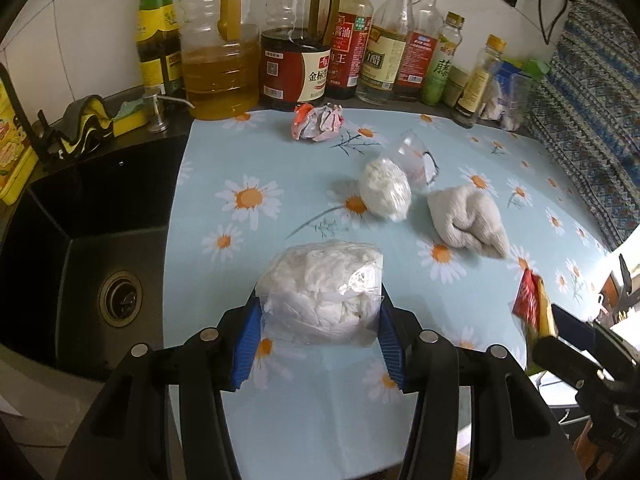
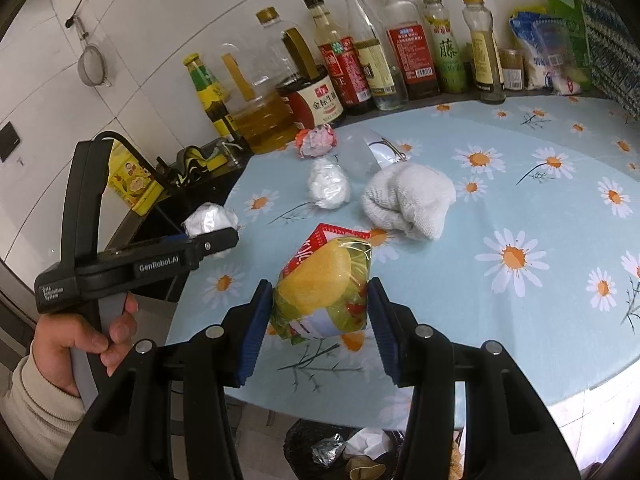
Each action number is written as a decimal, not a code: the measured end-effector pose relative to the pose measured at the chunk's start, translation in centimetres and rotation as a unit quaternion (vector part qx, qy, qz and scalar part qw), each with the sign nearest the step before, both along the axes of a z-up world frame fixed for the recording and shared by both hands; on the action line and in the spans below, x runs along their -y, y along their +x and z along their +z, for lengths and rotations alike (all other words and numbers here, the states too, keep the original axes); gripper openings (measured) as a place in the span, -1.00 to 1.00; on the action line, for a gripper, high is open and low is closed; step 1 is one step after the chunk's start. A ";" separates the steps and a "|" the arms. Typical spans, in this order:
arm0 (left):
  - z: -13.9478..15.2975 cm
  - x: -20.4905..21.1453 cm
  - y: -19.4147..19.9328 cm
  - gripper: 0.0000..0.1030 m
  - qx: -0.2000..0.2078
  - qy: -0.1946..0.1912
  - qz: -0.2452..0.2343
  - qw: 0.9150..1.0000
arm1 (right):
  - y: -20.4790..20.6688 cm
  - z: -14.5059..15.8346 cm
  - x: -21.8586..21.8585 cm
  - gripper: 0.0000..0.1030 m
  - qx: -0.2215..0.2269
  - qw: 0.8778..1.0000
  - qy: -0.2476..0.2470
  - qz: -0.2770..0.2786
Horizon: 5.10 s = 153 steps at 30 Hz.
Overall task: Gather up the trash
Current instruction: 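Lift the bag and wrapper off the counter and carry them over the bin, then open the right tool to drop the yellow wrapper into the bin, then open the left tool to drop the plastic bag into the bin, then raise both tools back toward the counter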
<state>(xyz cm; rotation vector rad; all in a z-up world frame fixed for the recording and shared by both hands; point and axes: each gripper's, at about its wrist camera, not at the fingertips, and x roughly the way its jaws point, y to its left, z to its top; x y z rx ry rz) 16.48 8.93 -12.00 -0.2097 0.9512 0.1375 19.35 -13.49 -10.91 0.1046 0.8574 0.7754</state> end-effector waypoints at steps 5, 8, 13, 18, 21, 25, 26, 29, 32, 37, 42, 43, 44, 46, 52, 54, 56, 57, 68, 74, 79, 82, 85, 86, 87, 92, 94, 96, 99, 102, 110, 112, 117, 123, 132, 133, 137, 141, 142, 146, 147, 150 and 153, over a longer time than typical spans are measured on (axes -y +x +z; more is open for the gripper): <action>0.2 0.6 -2.6 -0.03 0.005 -0.006 -0.007 1.000 | -2.0 0.5 0.3 -0.05 0.007 1.000 0.007 -0.006; 0.3 1.1 -4.4 -0.03 0.008 -0.010 -0.013 1.000 | -3.3 0.7 0.5 -0.05 0.009 1.000 0.009 -0.009; -0.3 1.6 -7.1 -0.03 0.008 -0.021 -0.013 1.000 | -6.0 0.8 0.5 -0.05 0.011 1.000 0.012 -0.011; -1.2 2.0 -9.8 -0.03 0.004 -0.035 -0.016 0.999 | -8.2 0.4 0.7 -0.05 -0.001 1.000 0.016 -0.013; -2.0 2.4 -11.5 -0.03 0.001 -0.045 -0.021 0.999 | -9.5 -0.1 0.7 -0.05 -0.010 1.000 0.013 -0.014; -3.3 2.9 -13.2 -0.03 -0.010 -0.059 -0.028 0.998 | -10.8 -0.9 0.8 -0.05 -0.023 1.000 0.006 -0.019; -3.6 2.9 -13.5 -0.03 -0.014 -0.061 -0.028 0.998 | -11.1 -1.3 0.9 -0.05 -0.029 0.999 0.005 -0.021; -4.6 2.9 -14.8 -0.03 -0.022 -0.070 -0.025 0.997 | -11.7 -2.3 1.2 -0.05 -0.047 0.999 0.000 -0.025; -5.4 2.7 -15.7 -0.03 -0.030 -0.082 -0.018 0.996 | -12.2 -3.3 1.2 -0.05 -0.063 0.998 -0.009 -0.022; -7.4 2.8 -16.6 -0.03 -0.050 -0.093 -0.012 0.994 | -12.6 -5.0 1.0 -0.05 -0.082 0.996 -0.026 -0.013; -9.5 3.2 -17.0 -0.03 -0.076 -0.105 -0.009 0.992 | -12.7 -7.6 1.1 -0.05 -0.112 0.993 -0.043 -0.009; -9.8 3.3 -17.0 -0.03 -0.081 -0.105 -0.009 0.991 | -12.8 -8.1 1.2 -0.05 -0.117 0.992 -0.046 -0.008; -10.2 3.4 -17.0 -0.03 -0.086 -0.106 -0.010 0.991 | -12.9 -8.5 1.3 -0.05 -0.122 0.991 -0.048 -0.008; -11.0 3.8 -17.0 -0.03 -0.099 -0.106 -0.013 0.989 | -13.0 -9.4 1.5 -0.05 -0.133 0.990 -0.053 -0.007; -13.0 4.4 -17.1 -0.03 -0.130 -0.105 -0.018 0.986 | -12.9 -11.9 2.2 -0.05 -0.162 0.985 -0.065 -0.010; -13.8 4.5 -17.2 -0.03 -0.141 -0.105 -0.016 0.984 | -12.9 -12.9 2.3 -0.05 -0.173 0.982 -0.068 -0.013; -14.5 4.5 -17.3 -0.03 -0.147 -0.107 -0.015 0.983 | -12.9 -13.8 2.4 -0.04 -0.183 0.980 -0.072 -0.013; -15.0 4.6 -17.2 -0.03 -0.151 -0.107 -0.015 0.983 | -12.9 -14.4 2.4 -0.05 -0.186 0.980 -0.076 -0.012; -19.4 4.5 -16.1 -0.03 -0.192 -0.112 -0.014 0.975 | -11.7 -19.4 1.5 -0.04 -0.215 0.971 -0.099 -0.020; -21.9 4.1 -15.4 -0.03 -0.212 -0.111 -0.016 0.971 | -10.9 -22.7 0.8 -0.04 -0.243 0.964 -0.105 -0.028; -24.1 3.8 -15.1 -0.03 -0.236 -0.117 -0.017 0.965 | -10.3 -25.0 0.4 -0.04 -0.270 0.957 -0.102 -0.038; -24.9 3.5 -15.1 -0.03 -0.242 -0.128 -0.015 0.962 | -10.1 -25.7 0.5 -0.04 -0.286 0.952 -0.100 -0.047; -25.2 3.1 -14.7 0.01 -0.247 -0.147 -0.013 0.958 | -9.9 -25.9 0.5 -0.02 -0.299 0.948 -0.098 -0.056; -25.3 3.0 -14.6 0.07 -0.247 -0.148 -0.012 0.957 | -9.8 -25.9 0.5 -0.01 -0.302 0.947 -0.094 -0.060; -25.3 2.9 -14.5 0.14 -0.248 -0.147 -0.011 0.957 | -9.8 -25.8 0.4 0.03 -0.305 0.946 -0.091 -0.062; -25.8 2.7 -14.2 0.25 -0.257 -0.150 -0.011 0.955 | -9.3 -24.9 0.9 0.17 -0.312 0.945 -0.072 -0.071; -25.9 3.0 -14.3 0.25 -0.261 -0.149 -0.015 0.954 | -9.1 -24.7 1.1 0.17 -0.310 0.945 -0.071 -0.073; -25.9 2.9 -14.4 0.25 -0.264 -0.147 -0.014 0.953 | -9.0 -24.3 1.2 0.17 -0.311 0.945 -0.068 -0.076; -25.7 2.7 -14.4 0.25 -0.264 -0.149 -0.013 0.953 | -8.8 -23.8 1.4 0.17 -0.309 0.946 -0.067 -0.078; -25.7 2.5 -14.5 0.25 -0.267 -0.155 -0.015 0.951 | -8.9 -23.6 1.6 0.17 -0.305 0.947 -0.068 -0.075; -24.1 2.4 -14.6 0.25 -0.260 -0.155 -0.020 0.953 | -8.8 -22.0 2.3 0.17 -0.293 0.951 -0.073 -0.063; -23.1 2.3 -14.6 0.25 -0.251 -0.158 -0.019 0.955 | -8.9 -21.6 2.6 0.17 -0.289 0.952 -0.075 -0.060; -20.7 2.3 -14.6 0.25 -0.233 -0.149 -0.024 0.961 | -9.3 -20.2 3.0 0.17 -0.279 0.956 -0.073 -0.052; -18.4 3.0 -14.9 0.25 -0.222 -0.141 -0.040 0.964 | -10.2 -17.7 3.3 0.17 -0.256 0.963 -0.067 -0.043; -14.1 2.6 -15.4 0.25 -0.177 -0.130 -0.039 0.975 | -11.1 -13.1 3.6 0.17 -0.186 0.980 -0.059 -0.022; -13.6 2.5 -15.4 0.25 -0.172 -0.130 -0.039 0.976 | -11.1 -12.3 3.6 0.17 -0.175 0.983 -0.057 -0.020; -11.4 2.3 -15.5 0.25 -0.150 -0.125 -0.047 0.980 | -11.3 -9.9 3.5 0.18 -0.134 0.990 -0.050 -0.014; -9.0 2.5 -15.6 0.25 -0.129 -0.119 -0.063 0.982 | -11.4 -7.5 3.6 0.18 -0.098 0.994 -0.047 -0.007; -8.5 2.5 -15.6 0.25 -0.124 -0.117 -0.066 0.983 | -11.4 -6.8 3.6 0.18 -0.087 0.995 -0.046 -0.005; -6.1 2.7 -15.4 0.25 -0.102 -0.109 -0.081 0.985 | -11.0 -4.1 3.9 0.24 -0.050 0.998 -0.037 -0.001; -5.5 2.8 -15.3 0.25 -0.095 -0.104 -0.082 0.987 | -10.9 -3.6 3.9 0.24 -0.043 0.998 -0.037 -0.002; -3.7 2.7 -14.9 0.25 -0.073 -0.091 -0.082 0.990 | -10.0 -1.8 4.1 0.26 -0.018 0.999 -0.039 -0.004; -1.8 2.4 -14.2 0.25 -0.049 -0.086 -0.076 0.992 | -8.6 -0.1 4.4 0.30 0.001 0.999 -0.038 -0.003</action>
